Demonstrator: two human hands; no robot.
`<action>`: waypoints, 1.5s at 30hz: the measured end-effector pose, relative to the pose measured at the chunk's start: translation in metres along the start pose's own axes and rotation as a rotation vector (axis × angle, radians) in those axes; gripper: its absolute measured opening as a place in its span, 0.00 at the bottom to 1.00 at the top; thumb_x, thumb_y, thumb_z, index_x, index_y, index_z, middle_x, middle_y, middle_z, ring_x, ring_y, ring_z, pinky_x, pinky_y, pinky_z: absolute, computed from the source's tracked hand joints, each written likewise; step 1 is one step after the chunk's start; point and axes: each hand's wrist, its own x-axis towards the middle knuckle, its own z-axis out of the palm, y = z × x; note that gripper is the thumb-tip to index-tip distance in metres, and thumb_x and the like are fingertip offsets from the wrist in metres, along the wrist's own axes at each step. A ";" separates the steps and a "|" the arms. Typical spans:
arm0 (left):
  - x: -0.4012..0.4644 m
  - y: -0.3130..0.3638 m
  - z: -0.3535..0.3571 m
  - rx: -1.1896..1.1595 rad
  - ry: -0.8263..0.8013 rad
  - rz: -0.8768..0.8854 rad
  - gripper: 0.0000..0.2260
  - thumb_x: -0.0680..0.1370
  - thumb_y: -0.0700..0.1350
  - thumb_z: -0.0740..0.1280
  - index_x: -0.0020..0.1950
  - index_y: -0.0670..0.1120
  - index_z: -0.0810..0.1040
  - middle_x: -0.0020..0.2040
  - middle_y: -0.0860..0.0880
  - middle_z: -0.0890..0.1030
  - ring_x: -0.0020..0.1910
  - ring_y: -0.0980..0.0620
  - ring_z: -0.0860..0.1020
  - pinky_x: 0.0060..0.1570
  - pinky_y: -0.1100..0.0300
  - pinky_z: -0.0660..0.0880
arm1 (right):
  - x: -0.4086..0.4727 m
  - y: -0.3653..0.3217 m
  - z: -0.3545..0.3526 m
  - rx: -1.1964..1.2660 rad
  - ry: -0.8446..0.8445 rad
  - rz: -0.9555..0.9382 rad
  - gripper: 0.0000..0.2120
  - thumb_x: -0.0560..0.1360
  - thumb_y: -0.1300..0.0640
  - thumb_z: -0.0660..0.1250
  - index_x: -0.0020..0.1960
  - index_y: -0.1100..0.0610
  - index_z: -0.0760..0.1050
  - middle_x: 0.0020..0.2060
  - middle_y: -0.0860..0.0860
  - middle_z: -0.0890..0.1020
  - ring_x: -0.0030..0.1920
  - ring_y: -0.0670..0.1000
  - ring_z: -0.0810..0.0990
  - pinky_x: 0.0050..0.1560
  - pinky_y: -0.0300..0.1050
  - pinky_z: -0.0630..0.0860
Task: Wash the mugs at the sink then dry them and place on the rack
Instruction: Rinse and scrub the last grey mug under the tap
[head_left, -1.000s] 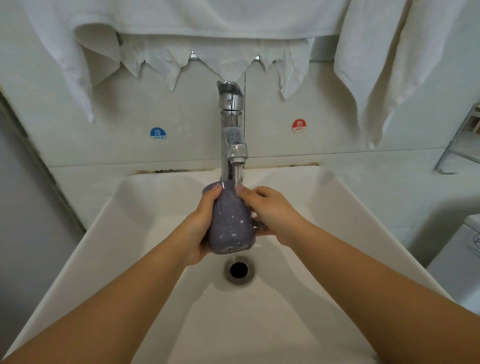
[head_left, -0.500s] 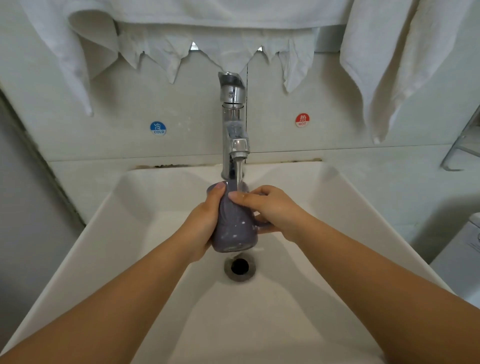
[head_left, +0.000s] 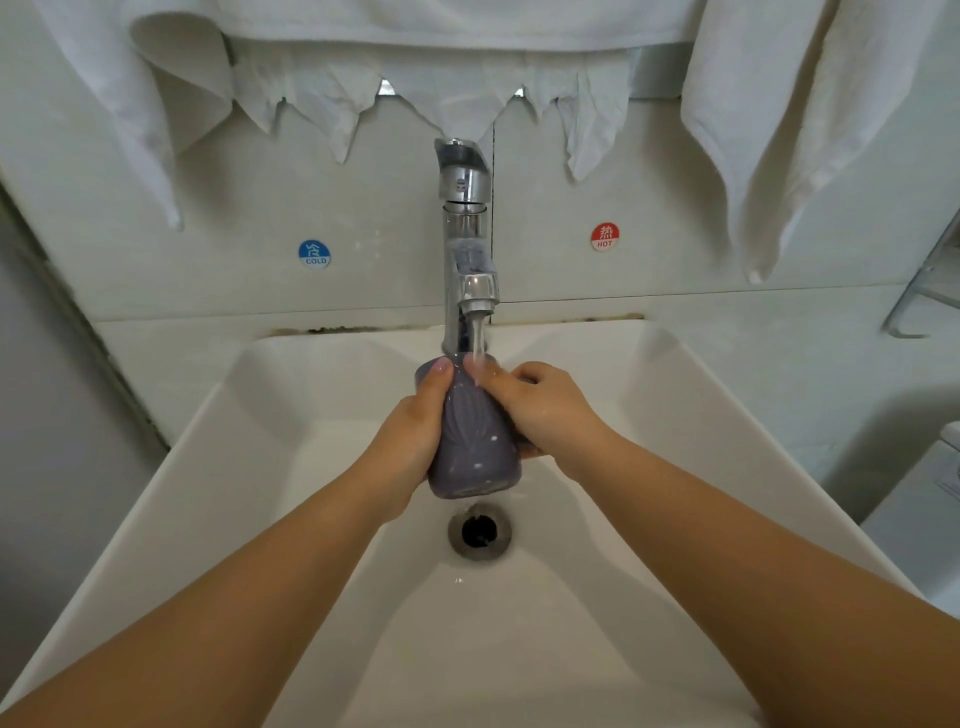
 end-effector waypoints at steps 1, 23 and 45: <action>0.000 0.001 0.000 -0.015 0.002 -0.004 0.22 0.80 0.63 0.53 0.53 0.50 0.79 0.50 0.44 0.83 0.51 0.46 0.82 0.55 0.52 0.78 | 0.000 0.000 0.000 -0.008 0.004 -0.011 0.25 0.72 0.38 0.68 0.53 0.59 0.75 0.45 0.53 0.82 0.42 0.52 0.82 0.36 0.44 0.81; 0.005 -0.001 -0.006 0.112 0.160 0.054 0.19 0.80 0.61 0.57 0.61 0.48 0.71 0.54 0.48 0.80 0.49 0.51 0.79 0.46 0.55 0.78 | -0.002 0.006 -0.004 0.261 -0.221 0.187 0.14 0.80 0.44 0.57 0.60 0.49 0.74 0.58 0.57 0.79 0.56 0.58 0.80 0.56 0.58 0.78; 0.018 -0.012 -0.005 0.068 0.106 0.005 0.32 0.73 0.64 0.66 0.68 0.44 0.66 0.60 0.46 0.79 0.55 0.48 0.79 0.53 0.52 0.78 | -0.009 0.000 -0.001 -0.034 -0.189 -0.065 0.11 0.82 0.47 0.51 0.58 0.45 0.71 0.50 0.47 0.79 0.52 0.49 0.79 0.57 0.50 0.77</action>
